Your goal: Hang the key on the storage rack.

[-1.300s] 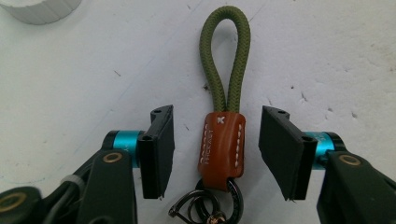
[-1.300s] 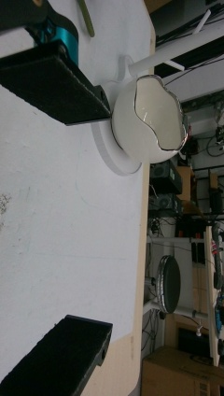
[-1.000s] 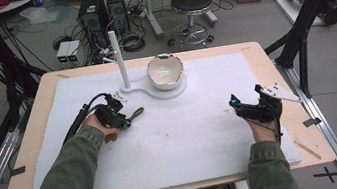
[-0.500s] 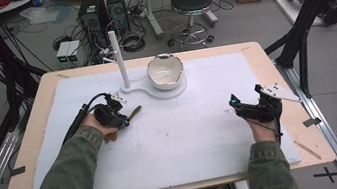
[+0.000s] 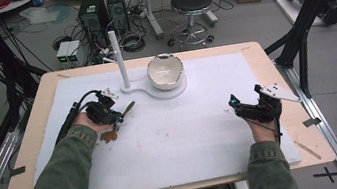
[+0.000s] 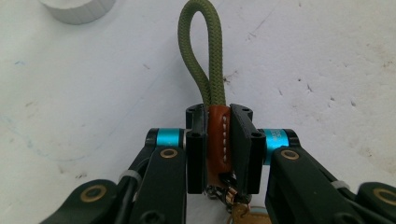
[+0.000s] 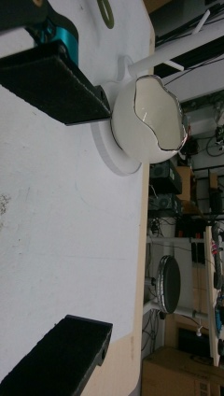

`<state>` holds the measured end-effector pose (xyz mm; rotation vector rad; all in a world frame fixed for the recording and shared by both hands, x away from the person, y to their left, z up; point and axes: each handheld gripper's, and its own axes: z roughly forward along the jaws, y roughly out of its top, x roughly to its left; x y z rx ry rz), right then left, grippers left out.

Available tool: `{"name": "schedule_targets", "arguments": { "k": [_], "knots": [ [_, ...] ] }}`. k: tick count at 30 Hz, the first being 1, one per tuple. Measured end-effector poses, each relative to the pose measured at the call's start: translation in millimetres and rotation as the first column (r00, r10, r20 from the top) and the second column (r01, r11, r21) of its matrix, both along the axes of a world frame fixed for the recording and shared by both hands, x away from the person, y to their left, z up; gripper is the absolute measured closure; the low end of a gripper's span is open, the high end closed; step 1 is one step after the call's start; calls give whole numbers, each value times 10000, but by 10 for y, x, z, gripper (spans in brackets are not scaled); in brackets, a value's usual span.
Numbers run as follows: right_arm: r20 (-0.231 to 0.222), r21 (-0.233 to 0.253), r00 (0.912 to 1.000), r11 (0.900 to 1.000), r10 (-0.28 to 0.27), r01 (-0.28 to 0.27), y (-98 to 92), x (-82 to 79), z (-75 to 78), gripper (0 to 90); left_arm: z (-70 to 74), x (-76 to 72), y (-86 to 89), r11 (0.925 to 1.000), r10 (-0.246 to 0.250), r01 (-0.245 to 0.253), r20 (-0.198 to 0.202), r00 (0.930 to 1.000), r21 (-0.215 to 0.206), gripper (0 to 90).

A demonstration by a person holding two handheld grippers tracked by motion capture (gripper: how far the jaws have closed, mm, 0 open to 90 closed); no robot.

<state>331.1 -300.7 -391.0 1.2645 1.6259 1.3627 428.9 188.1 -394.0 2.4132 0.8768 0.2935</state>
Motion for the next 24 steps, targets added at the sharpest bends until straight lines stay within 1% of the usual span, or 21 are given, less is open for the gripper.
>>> {"name": "schedule_targets", "arguments": {
  "k": [7,11,14,16,18,19,21,24],
  "knots": [
    [6,19,10000,10000,-2,2,0,-1,0,6,112,1,125,9989,437,-435,144,9989,-167,768],
    [-3,13,10000,10000,-2,2,2,0,-1,6,173,8,210,9967,691,-682,182,9974,-437,768],
    [-4,-16,10000,10000,34,-34,8,2,-3,6,211,12,275,9935,973,-961,168,9951,-614,768],
    [-15,-32,10000,10000,32,-32,8,4,-4,6,250,11,314,9908,1065,-1051,128,9942,-854,768],
    [-42,-25,10000,10000,25,-26,8,5,-6,6,297,11,346,9880,1126,-1102,167,9935,-1085,768],
    [-38,-21,10000,10000,30,-30,9,5,-6,6,324,12,360,9872,1153,-1128,165,9932,-1127,768],
    [-46,-8,10000,10000,21,-21,13,5,-8,6,390,15,373,9880,1178,-1142,295,9926,-1036,768],
    [-53,-13,10000,10000,27,-27,15,4,-8,6,509,15,390,9858,1285,-1228,432,9908,-1148,768]
  ]
}}
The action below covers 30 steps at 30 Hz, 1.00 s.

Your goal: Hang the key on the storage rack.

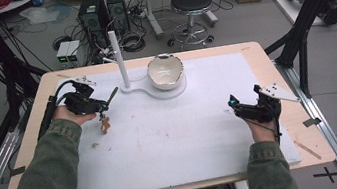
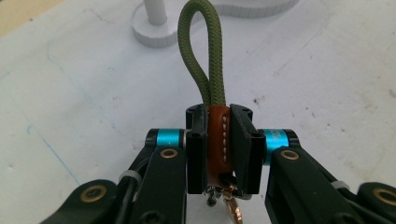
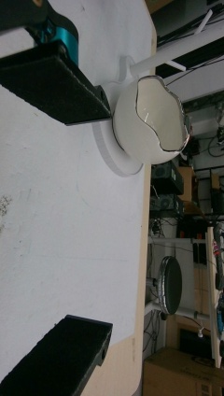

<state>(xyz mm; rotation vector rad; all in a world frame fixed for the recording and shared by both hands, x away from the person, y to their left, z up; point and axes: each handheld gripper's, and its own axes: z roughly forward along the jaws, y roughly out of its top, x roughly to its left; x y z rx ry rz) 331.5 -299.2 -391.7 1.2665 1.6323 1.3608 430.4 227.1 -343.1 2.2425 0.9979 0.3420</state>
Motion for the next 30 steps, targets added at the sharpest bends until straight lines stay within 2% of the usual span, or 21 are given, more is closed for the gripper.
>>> {"name": "schedule_targets", "arguments": {
  "k": [6,13,16,18,22,30],
  "knots": [
    [-20,32,10000,10000,25,-25,3,-2,-1,6,210,28,71,9997,231,-229,363,9991,-51,768],
    [25,6,10000,10000,29,-29,-7,3,-3,6,369,79,178,9978,649,-639,689,9955,-179,768],
    [26,11,10000,10000,26,-26,-6,5,-4,6,416,99,220,9969,767,-752,828,9936,-214,768],
    [22,-8,10000,10000,29,-29,-7,2,-4,6,433,107,251,9949,942,-907,867,9918,-429,768],
    [-7,7,10000,10000,27,-27,-7,2,-6,6,446,123,323,9930,1143,-1108,912,9893,-419,769],
    [-38,-10,10000,10000,12,-12,-1,6,-10,6,489,144,431,9822,1782,-1699,1117,9776,-798,769]
  ]
}}
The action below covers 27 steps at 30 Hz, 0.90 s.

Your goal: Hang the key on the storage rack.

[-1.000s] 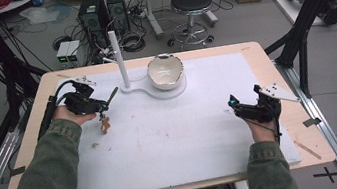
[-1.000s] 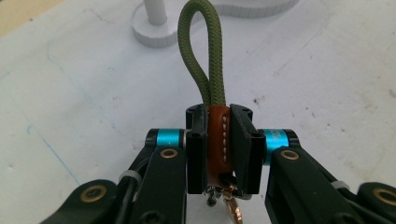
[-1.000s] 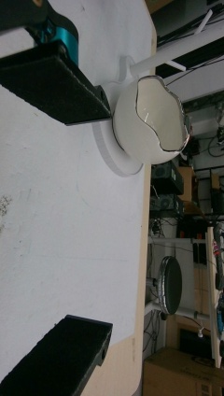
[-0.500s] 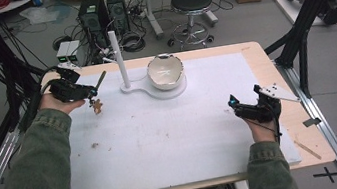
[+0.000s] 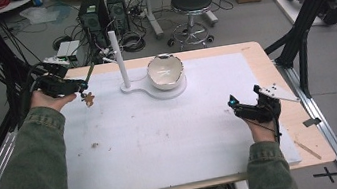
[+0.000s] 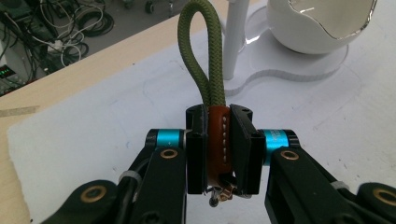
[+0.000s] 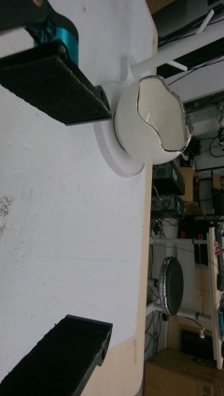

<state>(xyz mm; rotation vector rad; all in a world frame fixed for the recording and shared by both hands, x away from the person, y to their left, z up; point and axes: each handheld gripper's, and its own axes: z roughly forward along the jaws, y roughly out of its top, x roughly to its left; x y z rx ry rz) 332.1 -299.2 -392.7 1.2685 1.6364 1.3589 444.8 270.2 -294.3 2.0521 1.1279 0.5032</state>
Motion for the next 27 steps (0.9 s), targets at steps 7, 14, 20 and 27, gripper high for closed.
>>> {"name": "schedule_targets", "arguments": {
  "k": [7,14,20,27],
  "knots": [
    [-64,-15,10000,10000,26,-26,6,-1,-3,6,113,59,-4,9995,60,-65,151,9999,319,769],
    [-73,-32,9999,10000,74,-75,8,10,-13,6,215,182,-87,9971,37,-61,318,9995,763,769],
    [-124,-58,9999,10000,55,-56,8,11,-18,6,299,292,-171,9954,-13,-37,525,9986,955,769],
    [-62,-100,9999,9999,86,-87,4,12,-21,6,214,416,-138,9956,232,-271,435,9988,901,768]
  ]
}}
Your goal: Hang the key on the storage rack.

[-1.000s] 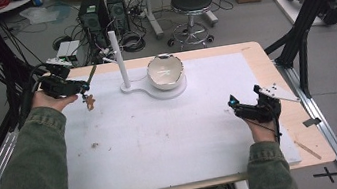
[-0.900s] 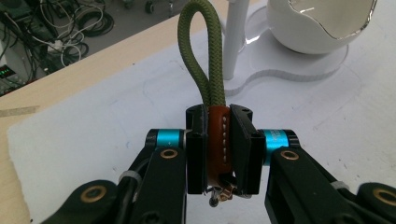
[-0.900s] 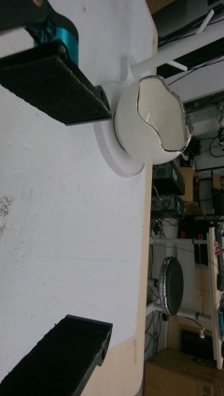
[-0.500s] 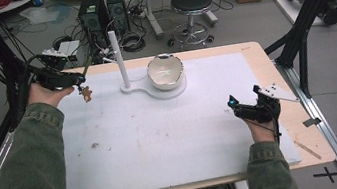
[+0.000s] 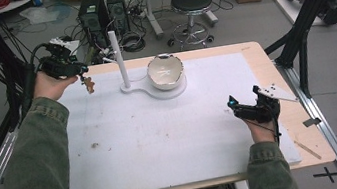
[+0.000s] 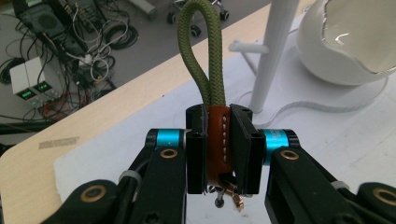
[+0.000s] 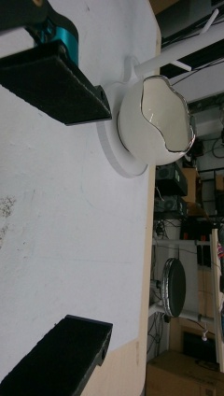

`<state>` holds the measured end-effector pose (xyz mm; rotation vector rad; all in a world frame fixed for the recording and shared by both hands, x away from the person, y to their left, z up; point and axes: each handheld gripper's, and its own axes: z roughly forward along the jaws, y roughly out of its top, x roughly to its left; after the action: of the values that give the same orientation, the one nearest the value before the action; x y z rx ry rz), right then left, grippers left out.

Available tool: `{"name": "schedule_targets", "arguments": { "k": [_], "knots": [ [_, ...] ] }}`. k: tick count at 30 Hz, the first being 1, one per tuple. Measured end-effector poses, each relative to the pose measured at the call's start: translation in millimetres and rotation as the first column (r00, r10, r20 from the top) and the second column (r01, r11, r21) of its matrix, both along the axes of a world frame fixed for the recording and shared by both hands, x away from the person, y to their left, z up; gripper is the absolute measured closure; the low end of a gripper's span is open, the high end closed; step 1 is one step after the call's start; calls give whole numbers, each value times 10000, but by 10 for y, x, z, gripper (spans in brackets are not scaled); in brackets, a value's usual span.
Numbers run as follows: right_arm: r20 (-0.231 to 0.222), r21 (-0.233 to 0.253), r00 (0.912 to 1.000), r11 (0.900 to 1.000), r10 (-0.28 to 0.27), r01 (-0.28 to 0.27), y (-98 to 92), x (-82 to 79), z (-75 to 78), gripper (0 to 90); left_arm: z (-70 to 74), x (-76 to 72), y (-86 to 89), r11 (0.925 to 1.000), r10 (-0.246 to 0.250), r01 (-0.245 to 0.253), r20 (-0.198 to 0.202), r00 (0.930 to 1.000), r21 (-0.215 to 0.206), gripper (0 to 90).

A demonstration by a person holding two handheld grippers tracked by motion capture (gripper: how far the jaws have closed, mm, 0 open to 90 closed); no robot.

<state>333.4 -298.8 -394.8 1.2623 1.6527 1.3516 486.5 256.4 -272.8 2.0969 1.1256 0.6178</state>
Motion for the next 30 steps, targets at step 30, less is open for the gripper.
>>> {"name": "schedule_targets", "arguments": {
  "k": [30],
  "knots": [
    [1,90,10000,10000,-27,27,-15,-5,0,6,-213,142,-247,9976,-676,664,-604,9959,-220,768]
  ]
}}
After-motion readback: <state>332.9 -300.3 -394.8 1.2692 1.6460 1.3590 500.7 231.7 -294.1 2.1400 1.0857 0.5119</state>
